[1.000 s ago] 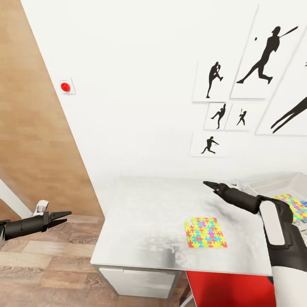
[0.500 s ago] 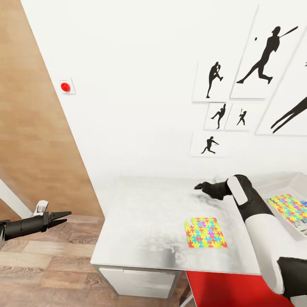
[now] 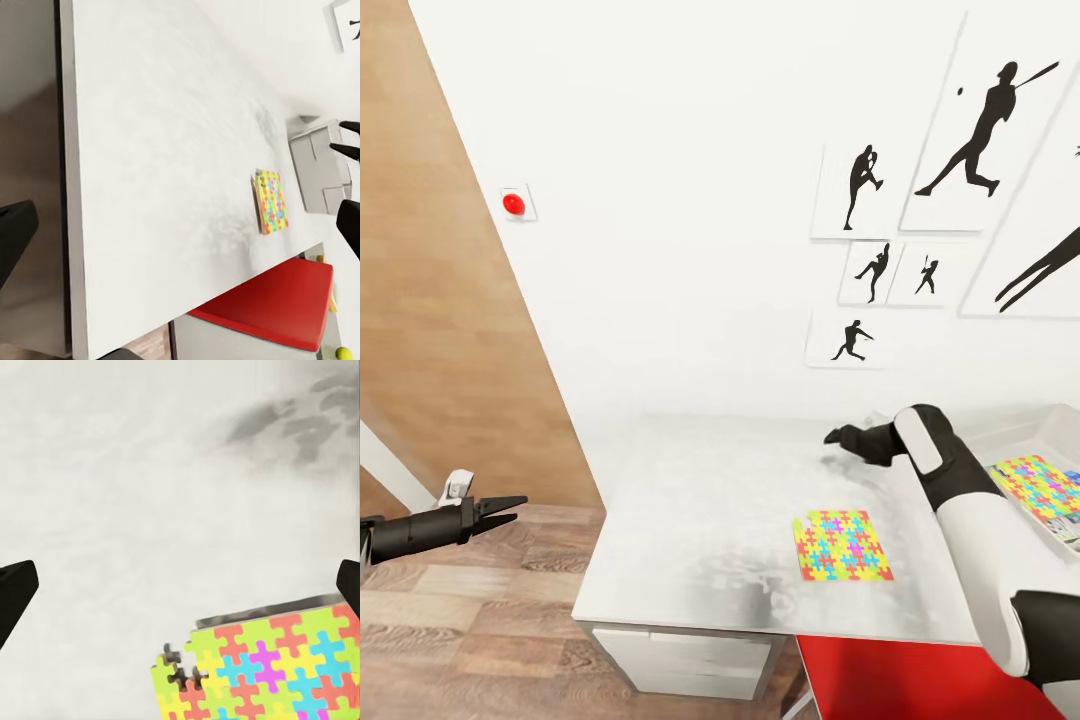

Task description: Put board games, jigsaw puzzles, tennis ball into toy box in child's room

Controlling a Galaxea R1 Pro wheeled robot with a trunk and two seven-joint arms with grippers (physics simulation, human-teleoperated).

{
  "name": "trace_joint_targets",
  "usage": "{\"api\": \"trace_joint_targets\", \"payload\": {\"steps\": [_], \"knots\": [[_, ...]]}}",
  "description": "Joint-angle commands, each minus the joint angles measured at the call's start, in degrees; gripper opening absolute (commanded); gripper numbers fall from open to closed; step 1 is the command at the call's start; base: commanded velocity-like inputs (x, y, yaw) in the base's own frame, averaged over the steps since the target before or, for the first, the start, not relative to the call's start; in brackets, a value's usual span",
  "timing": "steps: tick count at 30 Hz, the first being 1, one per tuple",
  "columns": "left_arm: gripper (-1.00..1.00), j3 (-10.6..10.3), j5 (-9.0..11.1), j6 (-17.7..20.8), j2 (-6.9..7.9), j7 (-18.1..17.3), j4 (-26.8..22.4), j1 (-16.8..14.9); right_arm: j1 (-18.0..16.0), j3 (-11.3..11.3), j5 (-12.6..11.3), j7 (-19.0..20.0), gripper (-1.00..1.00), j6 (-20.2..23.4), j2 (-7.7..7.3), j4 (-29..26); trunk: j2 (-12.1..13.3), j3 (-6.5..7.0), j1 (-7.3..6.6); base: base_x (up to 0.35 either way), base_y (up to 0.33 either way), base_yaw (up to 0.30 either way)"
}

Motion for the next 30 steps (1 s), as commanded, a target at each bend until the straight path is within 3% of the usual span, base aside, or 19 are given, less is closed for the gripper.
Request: {"api": "trace_joint_targets", "payload": {"steps": [1,15,21,26,30], "knots": [[1.0,0.3,-0.6,0.6,-0.03,-0.5,0.0,-0.1,0.2,-0.1,-0.6,-0.6,1.0,0.2,-0.07,-0.6,-0.1,-0.12,0.04,0.0,0.0,0.0],[1.0,0.5,-0.6,0.6,0.01,-0.5,-0.1,-0.1,2.0,-0.2,-0.5,-0.8,1.0,-0.1,-0.57,-2.2,-0.1,-0.62,0.04,0.0,0.0,0.0],[1.0,0.6,-0.1,0.7,0.07,-0.5,-0.1,-0.1,2.6,-0.1,-0.5,-0.9,1.0,-0.5,-1.57,-0.7,-0.1,-1.15,0.04,0.0,0.0,0.0],[1.0,0.6,2.2,1.1,0.05,-0.5,-0.6,-0.4,2.8,0.0,-0.4,-0.9,1.0,-0.6,-1.95,0.5,-0.1,-1.61,0.04,0.0,0.0,0.0],[1.0,0.4,6.1,1.3,-0.24,-0.5,-0.7,-0.7,2.8,0.1,-0.3,-0.9,1.0,-0.6,-2.02,0.9,-0.1,-1.99,0.04,0.0,0.0,0.0]]}}
